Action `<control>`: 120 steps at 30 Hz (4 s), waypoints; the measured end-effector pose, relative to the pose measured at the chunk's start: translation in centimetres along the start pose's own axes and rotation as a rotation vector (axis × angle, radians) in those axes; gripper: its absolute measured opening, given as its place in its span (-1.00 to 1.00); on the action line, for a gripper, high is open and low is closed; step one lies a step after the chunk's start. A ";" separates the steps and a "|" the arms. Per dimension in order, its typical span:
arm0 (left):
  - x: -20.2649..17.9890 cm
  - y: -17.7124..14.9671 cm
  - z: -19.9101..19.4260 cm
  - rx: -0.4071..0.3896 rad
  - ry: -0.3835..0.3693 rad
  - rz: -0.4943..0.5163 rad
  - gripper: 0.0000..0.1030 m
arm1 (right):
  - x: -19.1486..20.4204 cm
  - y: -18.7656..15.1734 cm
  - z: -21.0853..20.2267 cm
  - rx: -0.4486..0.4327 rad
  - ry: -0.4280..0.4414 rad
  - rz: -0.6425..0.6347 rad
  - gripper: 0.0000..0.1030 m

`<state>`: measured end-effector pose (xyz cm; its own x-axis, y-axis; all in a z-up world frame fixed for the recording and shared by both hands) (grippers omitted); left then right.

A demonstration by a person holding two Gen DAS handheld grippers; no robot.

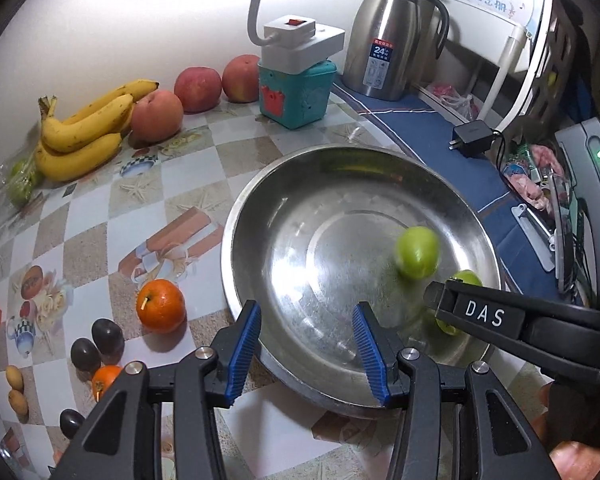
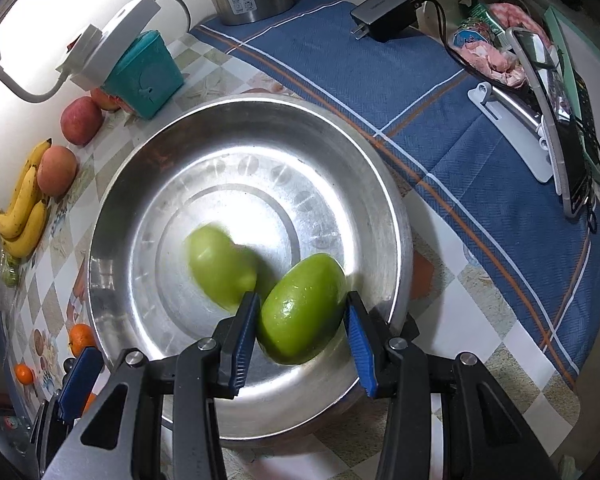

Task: Organize fruits
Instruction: 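Lower the green mango into the steel bowl and open the right tool, then move both tools back toward the tangerine and black plums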

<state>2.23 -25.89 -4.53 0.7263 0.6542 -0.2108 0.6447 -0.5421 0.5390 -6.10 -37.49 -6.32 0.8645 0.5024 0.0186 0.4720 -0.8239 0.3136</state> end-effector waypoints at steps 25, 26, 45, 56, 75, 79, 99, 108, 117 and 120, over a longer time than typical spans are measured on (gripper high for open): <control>5.1 -0.3 -3.6 0.110 0.132 -0.188 0.37 | 0.3 0.0 -0.4 -0.017 -0.025 -0.029 -0.14; 5.5 -0.5 -3.8 0.115 0.138 -0.206 0.39 | 0.3 0.1 -0.5 -0.022 -0.028 -0.031 -0.14; 12.8 -4.6 -6.2 0.150 0.179 -0.485 0.92 | 4.5 -0.7 -5.8 -0.165 0.012 -0.184 -0.14; 13.8 -5.0 -6.3 0.152 0.230 -0.509 1.00 | 7.1 -2.0 -5.7 -0.165 0.029 -0.285 0.54; 14.7 -5.4 -6.7 0.137 0.245 -0.556 1.00 | 7.7 -2.7 -4.6 -0.145 0.021 -0.328 0.83; 14.8 -5.4 -6.8 0.134 0.237 -0.564 1.00 | 7.8 -2.9 -4.4 -0.140 0.008 -0.329 1.00; 19.9 -5.7 -12.2 0.042 0.331 -0.575 1.00 | 12.6 -6.0 -6.7 -0.130 0.189 -0.441 1.00; 23.6 -7.9 -13.7 0.062 0.375 -0.636 1.00 | 17.0 -10.0 -6.4 -0.052 0.268 -0.542 1.00; 24.1 -8.8 -13.0 0.086 0.321 -0.696 1.00 | 19.5 -12.0 -5.5 0.002 0.308 -0.608 1.00; 23.9 -9.3 -11.6 0.122 0.273 -0.725 1.00 | 20.2 -12.3 -4.9 0.002 0.310 -0.632 1.00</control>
<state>10.82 0.90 -5.13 0.0404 0.9649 -0.2594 0.9688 0.0257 0.2466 4.74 -15.90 -5.11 0.3355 0.9363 0.1036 0.8679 -0.3500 0.3524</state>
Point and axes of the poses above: each gripper's, at about its wrist camera, not at the fingertips, and z roughly the way its jaws point, x to its left, y to its top, the point moved 5 cm from there along z, roughly the way its jaws point, and after that the axes turned 6 degrees about -y, right-handed, at the moved point
